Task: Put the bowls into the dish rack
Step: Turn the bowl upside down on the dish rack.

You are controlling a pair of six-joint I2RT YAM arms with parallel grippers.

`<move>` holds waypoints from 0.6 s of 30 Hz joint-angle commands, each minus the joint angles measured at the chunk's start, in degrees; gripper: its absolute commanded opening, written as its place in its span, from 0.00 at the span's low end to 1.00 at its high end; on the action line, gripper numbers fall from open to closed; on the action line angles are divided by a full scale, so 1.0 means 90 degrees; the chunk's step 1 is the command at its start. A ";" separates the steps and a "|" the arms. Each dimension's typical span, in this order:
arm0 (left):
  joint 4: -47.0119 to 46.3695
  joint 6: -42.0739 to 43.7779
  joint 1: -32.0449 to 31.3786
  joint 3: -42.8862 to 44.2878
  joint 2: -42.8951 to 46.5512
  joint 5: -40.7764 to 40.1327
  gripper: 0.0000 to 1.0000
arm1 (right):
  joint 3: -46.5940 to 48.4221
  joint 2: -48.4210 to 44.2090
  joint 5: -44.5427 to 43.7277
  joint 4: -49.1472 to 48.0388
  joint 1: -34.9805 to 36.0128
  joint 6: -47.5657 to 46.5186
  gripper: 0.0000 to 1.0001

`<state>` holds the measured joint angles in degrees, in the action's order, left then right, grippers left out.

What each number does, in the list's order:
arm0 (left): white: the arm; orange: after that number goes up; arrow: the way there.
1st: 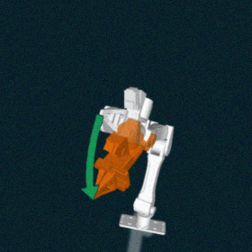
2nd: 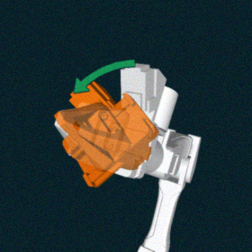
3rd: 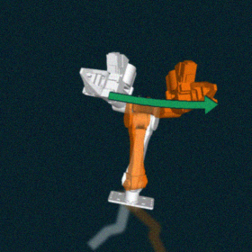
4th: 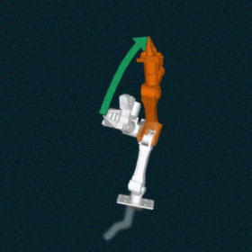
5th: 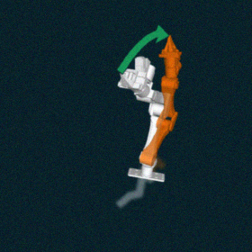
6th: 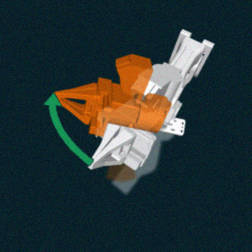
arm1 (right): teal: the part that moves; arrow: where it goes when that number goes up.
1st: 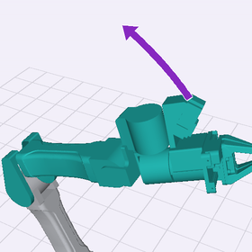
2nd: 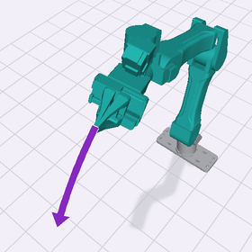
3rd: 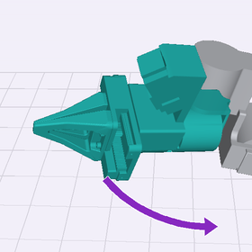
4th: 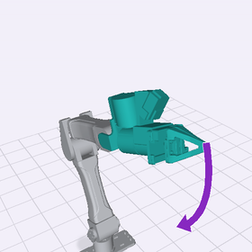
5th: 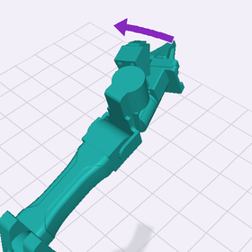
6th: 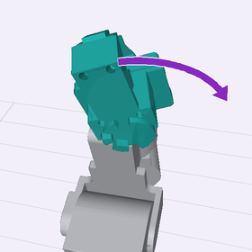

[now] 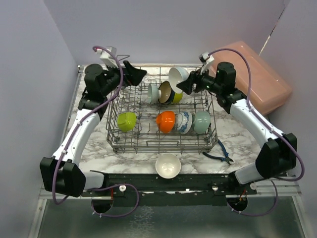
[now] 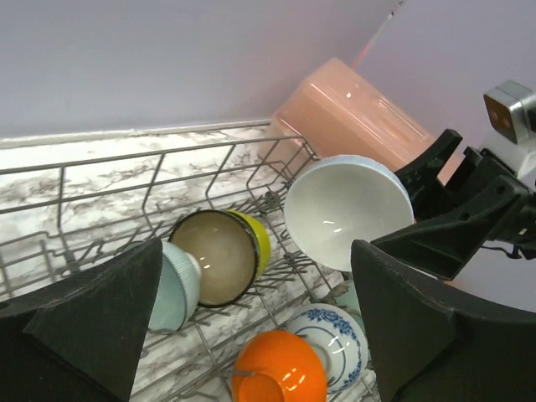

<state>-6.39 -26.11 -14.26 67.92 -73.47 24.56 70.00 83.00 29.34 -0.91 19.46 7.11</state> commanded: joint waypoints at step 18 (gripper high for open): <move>-0.0816 -0.2082 0.2366 -0.0770 0.0586 0.0765 0.95 | 0.1062 0.2394 -0.0778 -0.2109 0.2447 -0.6902 0.01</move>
<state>-10.52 -41.01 6.70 63.00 -69.91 31.94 79.92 99.77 27.64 -11.49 39.33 -37.87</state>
